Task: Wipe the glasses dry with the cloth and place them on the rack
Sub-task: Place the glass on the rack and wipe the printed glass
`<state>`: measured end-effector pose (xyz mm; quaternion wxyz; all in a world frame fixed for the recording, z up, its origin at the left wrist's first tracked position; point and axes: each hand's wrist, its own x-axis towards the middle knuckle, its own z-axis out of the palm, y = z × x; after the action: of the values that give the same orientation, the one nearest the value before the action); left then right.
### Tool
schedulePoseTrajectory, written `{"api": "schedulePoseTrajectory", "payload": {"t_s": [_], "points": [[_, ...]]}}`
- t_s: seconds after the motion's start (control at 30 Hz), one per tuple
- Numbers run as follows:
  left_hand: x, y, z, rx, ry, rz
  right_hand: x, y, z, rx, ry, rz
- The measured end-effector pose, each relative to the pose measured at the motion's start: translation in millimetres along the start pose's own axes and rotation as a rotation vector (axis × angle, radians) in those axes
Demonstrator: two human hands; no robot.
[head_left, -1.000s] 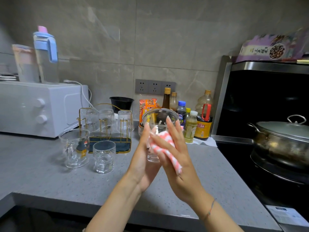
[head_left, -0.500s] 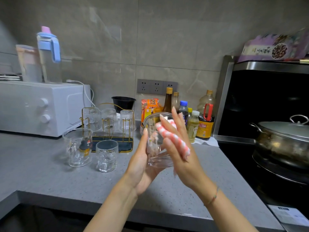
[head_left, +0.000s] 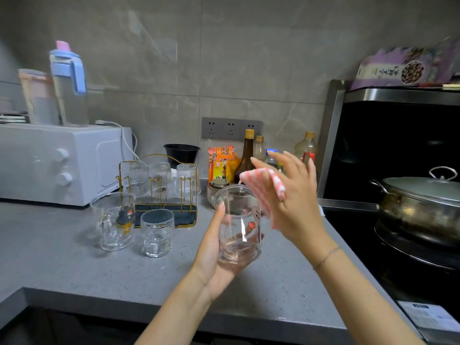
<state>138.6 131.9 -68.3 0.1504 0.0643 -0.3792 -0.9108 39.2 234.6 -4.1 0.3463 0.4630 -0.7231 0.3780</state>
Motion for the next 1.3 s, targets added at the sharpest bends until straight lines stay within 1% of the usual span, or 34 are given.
{"api": "schedulePoseTrajectory", "payload": {"t_s": [0.03,0.1,0.17,0.2,0.27,0.33,0.43,0.53,0.57,0.67,0.8,0.9,1.0,1.13,1.3], "points": [[-0.5,-2.0,0.0,-0.004,0.002,-0.019,5.6,3.1,-0.5,-0.091,0.033,-0.03],[0.7,-4.7,0.7,-0.033,-0.005,-0.032,7.6,1.7,5.9,-0.131,0.054,-0.092],[1.1,-4.1,3.1,-0.07,-0.006,-0.026,-3.6,-8.3,14.8,-0.048,-0.057,-0.16],[1.6,-2.4,4.0,-0.071,-0.012,-0.016,-10.3,-12.6,17.7,0.034,-0.127,-0.165],[2.3,1.5,3.6,-0.05,-0.02,0.01,-21.6,-16.8,19.1,0.219,-0.213,-0.078],[4.0,5.8,4.1,-0.023,-0.023,0.04,-29.6,-21.6,16.0,0.341,-0.202,0.015],[7.3,10.3,9.6,-0.026,-0.029,0.068,-40.5,-32.5,16.7,0.531,-0.165,0.098],[7.9,10.5,14.2,-0.041,-0.017,0.093,-42.5,-47.4,17.1,0.829,-0.209,0.278],[7.6,9.5,14.2,-0.023,-0.019,0.108,-42.4,-48.6,16.6,0.887,-0.213,0.323],[5.9,6.8,14.1,0.046,-0.03,0.153,-50.6,-42.6,22.0,0.83,-0.143,0.309],[-1.3,1.0,12.1,0.159,-0.033,0.178,-76.6,-42.9,32.9,0.739,-0.096,0.258],[-4.5,-8.2,6.2,0.161,0.022,0.208,-91.3,-46.8,36.1,0.677,-0.057,0.233],[-9.0,-13.1,2.6,0.175,0.035,0.209,-93.6,-47.4,36.6,0.662,-0.082,0.223],[-18.6,-16.8,-1.3,0.163,-0.049,0.196,-85.2,-46.4,32.6,0.589,-0.136,0.186],[-26.8,-18.7,0.4,0.209,-0.036,0.189,-80.3,-42.2,28.7,0.549,-0.107,0.172]]}}
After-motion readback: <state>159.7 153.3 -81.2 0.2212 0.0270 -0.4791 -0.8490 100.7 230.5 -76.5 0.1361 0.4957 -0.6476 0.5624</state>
